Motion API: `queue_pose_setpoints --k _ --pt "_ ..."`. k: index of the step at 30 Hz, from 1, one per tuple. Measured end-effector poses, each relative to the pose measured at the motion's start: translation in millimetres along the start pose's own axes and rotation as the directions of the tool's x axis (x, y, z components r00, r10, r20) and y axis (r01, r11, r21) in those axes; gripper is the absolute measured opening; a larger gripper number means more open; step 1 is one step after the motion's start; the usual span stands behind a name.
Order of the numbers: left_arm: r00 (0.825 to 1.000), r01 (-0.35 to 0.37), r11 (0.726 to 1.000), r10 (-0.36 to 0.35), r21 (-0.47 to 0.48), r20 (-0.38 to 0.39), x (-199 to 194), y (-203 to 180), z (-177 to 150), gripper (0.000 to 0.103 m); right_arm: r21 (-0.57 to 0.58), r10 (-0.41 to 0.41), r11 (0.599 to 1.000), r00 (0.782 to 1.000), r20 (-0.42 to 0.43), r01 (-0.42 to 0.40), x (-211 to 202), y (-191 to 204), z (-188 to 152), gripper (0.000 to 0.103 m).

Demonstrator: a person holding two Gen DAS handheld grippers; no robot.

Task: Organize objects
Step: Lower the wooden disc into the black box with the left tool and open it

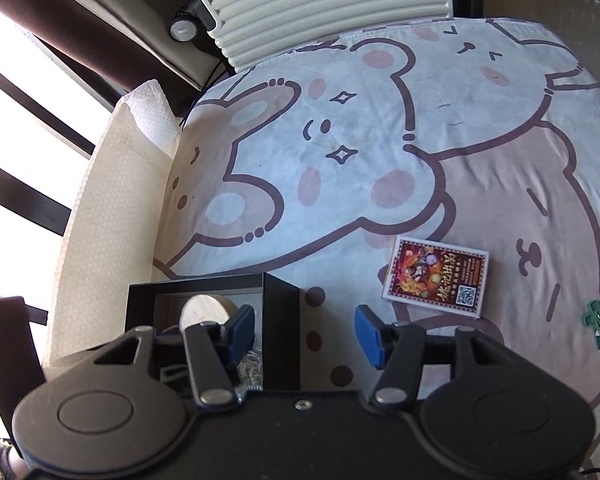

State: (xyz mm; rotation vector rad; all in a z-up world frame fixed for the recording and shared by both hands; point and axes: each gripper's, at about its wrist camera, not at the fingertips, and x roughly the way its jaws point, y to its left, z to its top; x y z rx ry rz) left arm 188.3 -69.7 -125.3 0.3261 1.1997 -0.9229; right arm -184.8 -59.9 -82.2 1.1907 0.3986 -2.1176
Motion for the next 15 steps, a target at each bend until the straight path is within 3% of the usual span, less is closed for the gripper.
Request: queue_pose_setpoints --k 4,8,15 --pt "0.999 -0.045 0.999 0.045 0.014 -0.025 6.4 -0.1 0.1 0.083 -0.003 -0.001 1.0 1.0 -0.006 0.001 1.9 -1.3 0.9 0.057" --pt "1.0 -0.015 0.999 0.015 -0.028 -0.004 -0.8 7.7 1.9 0.083 -0.005 0.0 1.0 1.0 -0.01 0.0 3.4 -0.8 1.1 0.057" --pt "0.999 -0.023 0.999 0.024 -0.033 0.021 -13.1 11.6 0.5 0.083 -0.033 0.002 0.999 1.0 -0.012 -0.002 4.6 5.5 -1.8 0.057"
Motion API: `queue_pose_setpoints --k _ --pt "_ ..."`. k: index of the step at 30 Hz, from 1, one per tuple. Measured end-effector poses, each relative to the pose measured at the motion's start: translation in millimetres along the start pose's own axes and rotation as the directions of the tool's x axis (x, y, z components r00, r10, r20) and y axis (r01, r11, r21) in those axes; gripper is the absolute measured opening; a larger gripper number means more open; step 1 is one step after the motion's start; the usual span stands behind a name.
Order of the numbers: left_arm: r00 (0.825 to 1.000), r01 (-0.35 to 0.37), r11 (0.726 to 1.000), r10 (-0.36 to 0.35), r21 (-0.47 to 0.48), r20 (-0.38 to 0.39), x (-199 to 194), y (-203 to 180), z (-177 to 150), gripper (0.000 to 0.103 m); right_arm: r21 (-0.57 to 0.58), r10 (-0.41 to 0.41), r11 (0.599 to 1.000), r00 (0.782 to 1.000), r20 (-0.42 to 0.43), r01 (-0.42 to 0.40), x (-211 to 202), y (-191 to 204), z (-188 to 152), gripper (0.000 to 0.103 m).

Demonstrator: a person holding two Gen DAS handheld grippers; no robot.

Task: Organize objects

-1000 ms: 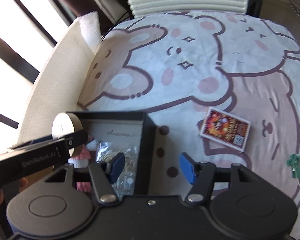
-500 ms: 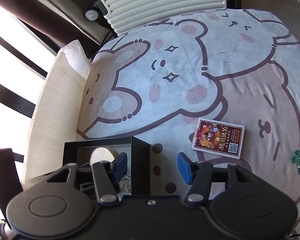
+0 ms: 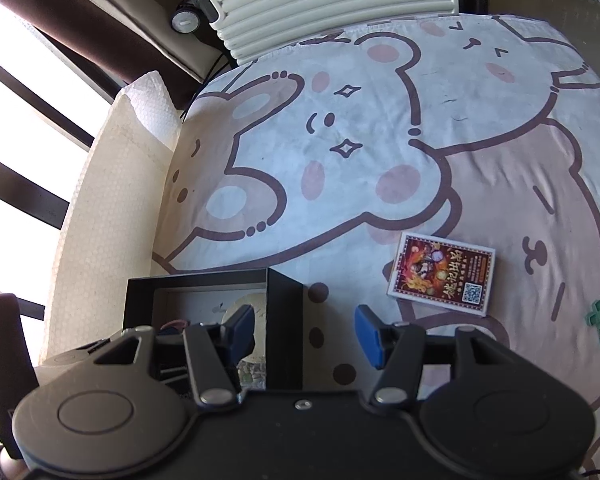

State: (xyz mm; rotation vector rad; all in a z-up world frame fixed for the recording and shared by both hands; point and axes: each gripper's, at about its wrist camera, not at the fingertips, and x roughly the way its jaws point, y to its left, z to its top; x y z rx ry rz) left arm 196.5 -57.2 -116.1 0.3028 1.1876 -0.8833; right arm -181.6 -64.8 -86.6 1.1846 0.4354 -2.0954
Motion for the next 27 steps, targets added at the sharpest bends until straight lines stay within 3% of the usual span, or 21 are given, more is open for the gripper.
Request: queue_pose_setpoints --k 13,27 --pt "0.995 -0.048 0.998 0.052 -0.05 0.081 -38.6 18.9 -7.3 0.083 -0.057 0.047 0.997 0.997 0.058 -0.044 -11.2 14.2 -6.5 0.057" --pt "0.978 -0.101 0.99 0.117 -0.098 0.172 -87.9 36.7 -27.5 0.083 -0.197 0.03 0.98 0.989 0.144 -0.002 -29.3 29.5 -21.0 0.058"
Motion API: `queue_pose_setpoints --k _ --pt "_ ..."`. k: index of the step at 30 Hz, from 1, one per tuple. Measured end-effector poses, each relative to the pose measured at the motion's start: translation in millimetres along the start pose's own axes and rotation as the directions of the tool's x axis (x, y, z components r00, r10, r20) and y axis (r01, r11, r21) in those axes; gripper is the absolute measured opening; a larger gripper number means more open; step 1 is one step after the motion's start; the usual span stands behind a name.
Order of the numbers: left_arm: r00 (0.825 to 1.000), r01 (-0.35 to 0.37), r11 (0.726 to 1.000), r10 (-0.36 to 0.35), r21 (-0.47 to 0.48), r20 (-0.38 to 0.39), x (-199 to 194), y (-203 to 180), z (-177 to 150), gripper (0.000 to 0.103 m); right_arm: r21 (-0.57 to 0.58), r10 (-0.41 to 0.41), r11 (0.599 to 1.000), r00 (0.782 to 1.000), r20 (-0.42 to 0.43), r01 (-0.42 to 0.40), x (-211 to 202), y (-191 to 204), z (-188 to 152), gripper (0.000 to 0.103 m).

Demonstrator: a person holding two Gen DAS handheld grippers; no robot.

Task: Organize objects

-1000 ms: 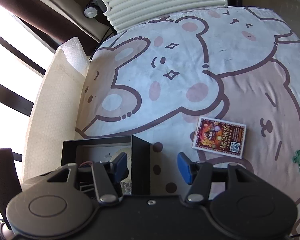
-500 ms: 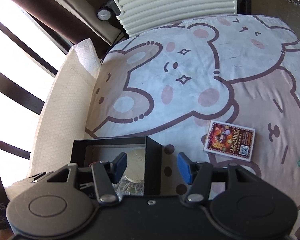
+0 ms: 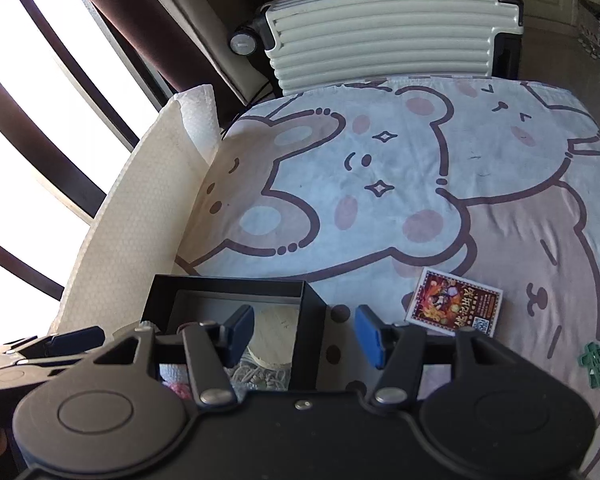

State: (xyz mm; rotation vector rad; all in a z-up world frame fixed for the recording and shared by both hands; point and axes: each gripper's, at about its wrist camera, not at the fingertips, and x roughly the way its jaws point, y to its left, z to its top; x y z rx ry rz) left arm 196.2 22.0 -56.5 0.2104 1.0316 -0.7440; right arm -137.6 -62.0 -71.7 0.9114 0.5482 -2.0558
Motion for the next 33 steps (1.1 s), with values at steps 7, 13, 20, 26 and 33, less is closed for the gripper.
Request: queue_pose_setpoints --k 7,13,20,26,33 --pt "0.999 -0.027 0.999 0.027 -0.017 0.042 -21.6 8.2 -6.9 0.083 -0.07 -0.001 0.998 0.999 0.039 0.003 -10.4 8.0 -5.5 0.058" --pt "0.996 -0.053 0.998 0.054 -0.019 0.07 -36.5 11.6 -13.4 0.083 -0.136 -0.007 0.991 0.998 0.069 0.016 -19.5 12.7 -11.9 0.06" --pt "0.992 -0.084 0.996 0.086 -0.021 0.089 -47.3 13.0 -19.2 0.083 -0.208 -0.059 0.975 0.994 0.094 0.077 -27.3 16.9 -19.5 0.067" --pt "0.988 -0.125 0.991 0.128 -0.035 0.087 -50.2 17.2 -23.8 0.084 -0.228 -0.085 0.968 0.991 0.107 0.108 -29.9 17.9 -23.1 0.078" --pt "0.983 -0.16 0.986 0.163 -0.045 0.085 -50.9 23.8 -28.0 0.092 -0.261 -0.099 0.956 0.985 0.141 0.133 -32.0 20.1 -27.0 0.095"
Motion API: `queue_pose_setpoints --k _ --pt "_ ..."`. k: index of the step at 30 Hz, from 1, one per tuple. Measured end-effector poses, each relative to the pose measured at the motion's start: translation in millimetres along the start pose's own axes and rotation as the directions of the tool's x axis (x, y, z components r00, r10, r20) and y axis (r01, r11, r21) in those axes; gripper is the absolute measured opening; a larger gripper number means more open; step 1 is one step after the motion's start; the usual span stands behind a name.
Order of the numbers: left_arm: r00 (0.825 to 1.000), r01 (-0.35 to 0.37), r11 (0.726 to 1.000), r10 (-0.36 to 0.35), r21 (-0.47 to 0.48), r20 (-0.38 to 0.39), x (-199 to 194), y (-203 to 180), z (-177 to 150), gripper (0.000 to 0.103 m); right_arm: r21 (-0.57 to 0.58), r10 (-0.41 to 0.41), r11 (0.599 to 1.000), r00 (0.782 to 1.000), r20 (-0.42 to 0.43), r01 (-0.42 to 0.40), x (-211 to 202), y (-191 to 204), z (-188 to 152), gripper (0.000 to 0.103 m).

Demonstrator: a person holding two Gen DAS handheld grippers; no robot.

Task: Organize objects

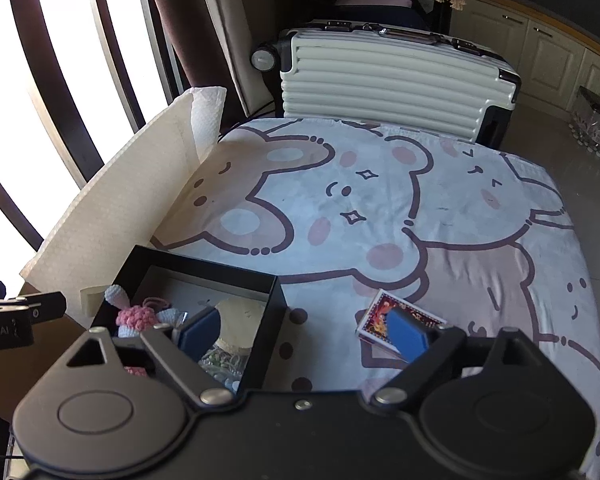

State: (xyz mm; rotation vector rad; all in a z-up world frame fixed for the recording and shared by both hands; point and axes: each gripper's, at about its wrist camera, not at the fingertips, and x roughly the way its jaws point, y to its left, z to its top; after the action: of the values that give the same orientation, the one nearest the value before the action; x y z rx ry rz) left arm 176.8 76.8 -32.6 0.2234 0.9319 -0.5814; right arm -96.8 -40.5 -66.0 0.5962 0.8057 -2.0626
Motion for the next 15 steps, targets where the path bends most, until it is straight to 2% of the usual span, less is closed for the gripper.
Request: queue_pose_setpoints --k 5,15 --pt "1.0 -0.016 1.0 0.016 0.011 0.002 0.3 0.0 -1.5 0.099 -0.018 -0.02 1.0 1.0 0.013 0.021 -0.1 1.4 -1.2 0.103" --pt "1.0 -0.026 1.0 0.026 0.014 -0.017 4.6 0.9 -3.2 0.103 -0.024 -0.013 1.0 1.0 0.012 0.013 2.2 1.0 -1.1 0.103"
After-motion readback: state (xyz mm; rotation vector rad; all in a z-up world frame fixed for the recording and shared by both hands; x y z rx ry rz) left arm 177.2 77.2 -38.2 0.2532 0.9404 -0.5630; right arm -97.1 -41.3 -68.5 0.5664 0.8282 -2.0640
